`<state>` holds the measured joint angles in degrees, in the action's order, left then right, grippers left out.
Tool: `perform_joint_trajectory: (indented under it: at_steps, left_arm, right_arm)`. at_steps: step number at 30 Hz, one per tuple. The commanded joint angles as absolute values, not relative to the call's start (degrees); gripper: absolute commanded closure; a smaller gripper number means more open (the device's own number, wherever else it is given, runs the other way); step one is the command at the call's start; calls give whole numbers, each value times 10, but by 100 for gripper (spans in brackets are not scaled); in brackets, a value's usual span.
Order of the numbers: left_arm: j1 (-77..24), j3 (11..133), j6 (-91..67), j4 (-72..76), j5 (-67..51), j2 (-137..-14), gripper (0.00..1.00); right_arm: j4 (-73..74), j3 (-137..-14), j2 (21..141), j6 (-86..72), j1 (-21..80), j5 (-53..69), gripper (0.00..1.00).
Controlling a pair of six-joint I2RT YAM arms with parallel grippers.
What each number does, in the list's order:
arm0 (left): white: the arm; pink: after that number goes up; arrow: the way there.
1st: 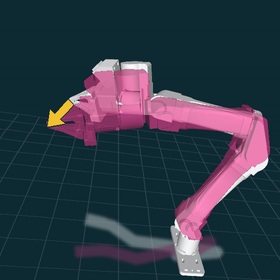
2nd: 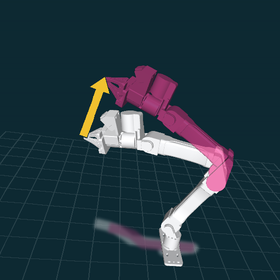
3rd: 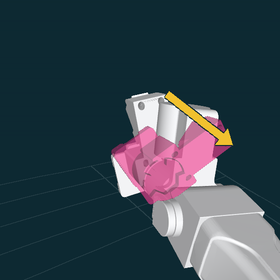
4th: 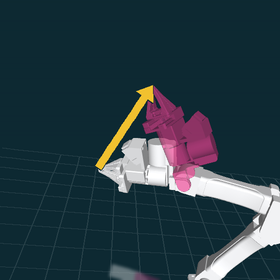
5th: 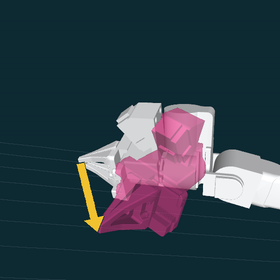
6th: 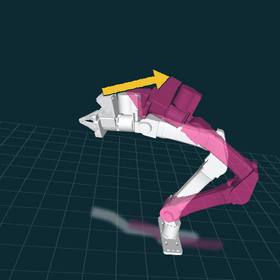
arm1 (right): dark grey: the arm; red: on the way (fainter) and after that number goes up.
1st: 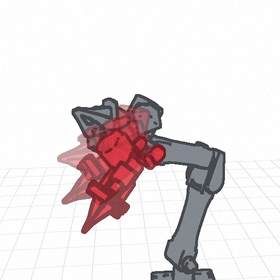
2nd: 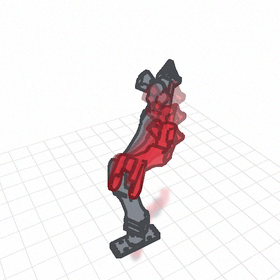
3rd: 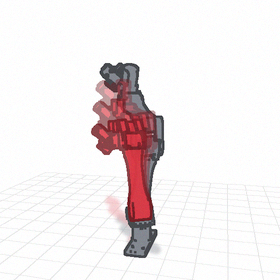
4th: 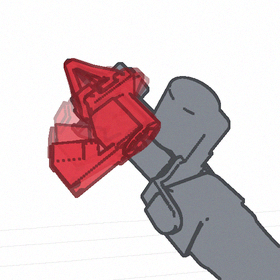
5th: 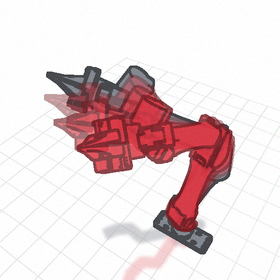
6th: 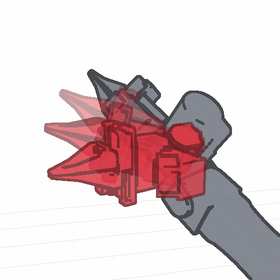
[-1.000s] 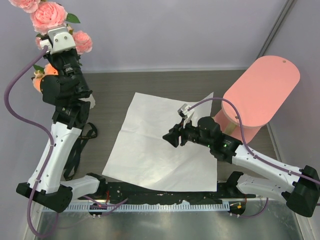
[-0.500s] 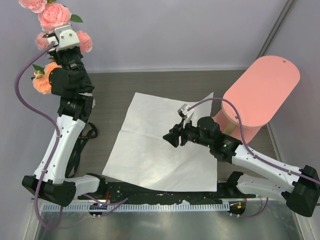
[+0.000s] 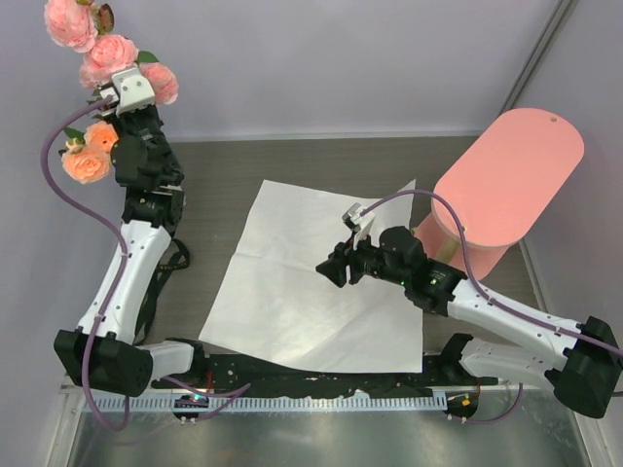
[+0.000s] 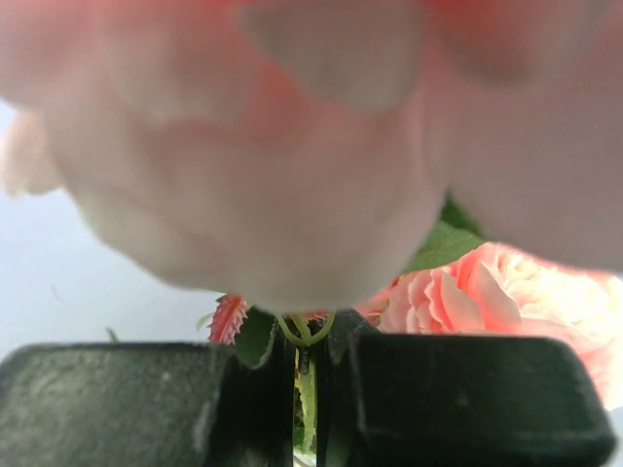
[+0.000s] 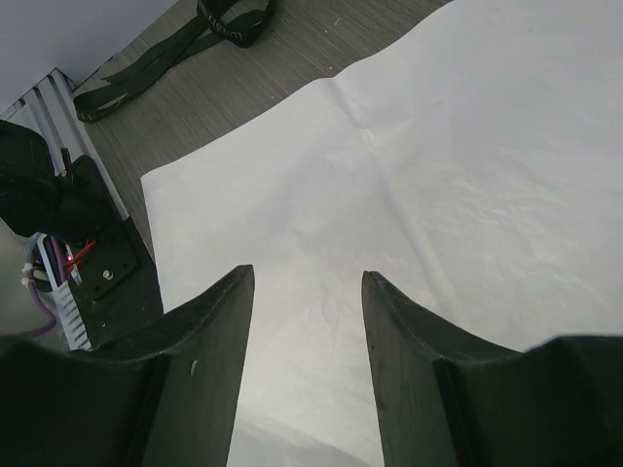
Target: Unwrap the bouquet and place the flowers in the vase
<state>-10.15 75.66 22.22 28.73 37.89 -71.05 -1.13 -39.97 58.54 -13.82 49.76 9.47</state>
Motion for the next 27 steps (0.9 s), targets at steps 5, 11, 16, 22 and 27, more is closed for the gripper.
perform_joint_trajectory:
  at_steps: [5, 11, 16, 22, 27]
  left_arm:
    - [-79, 722, 171, 365, 404, -740, 100]
    - [-73, 690, 167, 387, 421, -757, 100]
    - [-69, 674, 158, 403, 453, -774, 100]
    - [-69, 662, 149, 399, 469, -785, 97]
    - [-69, 657, 121, 373, 478, -780, 82]
  right_arm:
    - [-30, -423, 592, -136, 499, 91, 46]
    - [-30, -422, 595, -135, 499, 91, 46]
    - [-29, -425, 595, -135, 499, 92, 46]
    - [-30, -425, 593, -139, 499, 93, 46]
    - [-27, -425, 592, -141, 500, 95, 46]
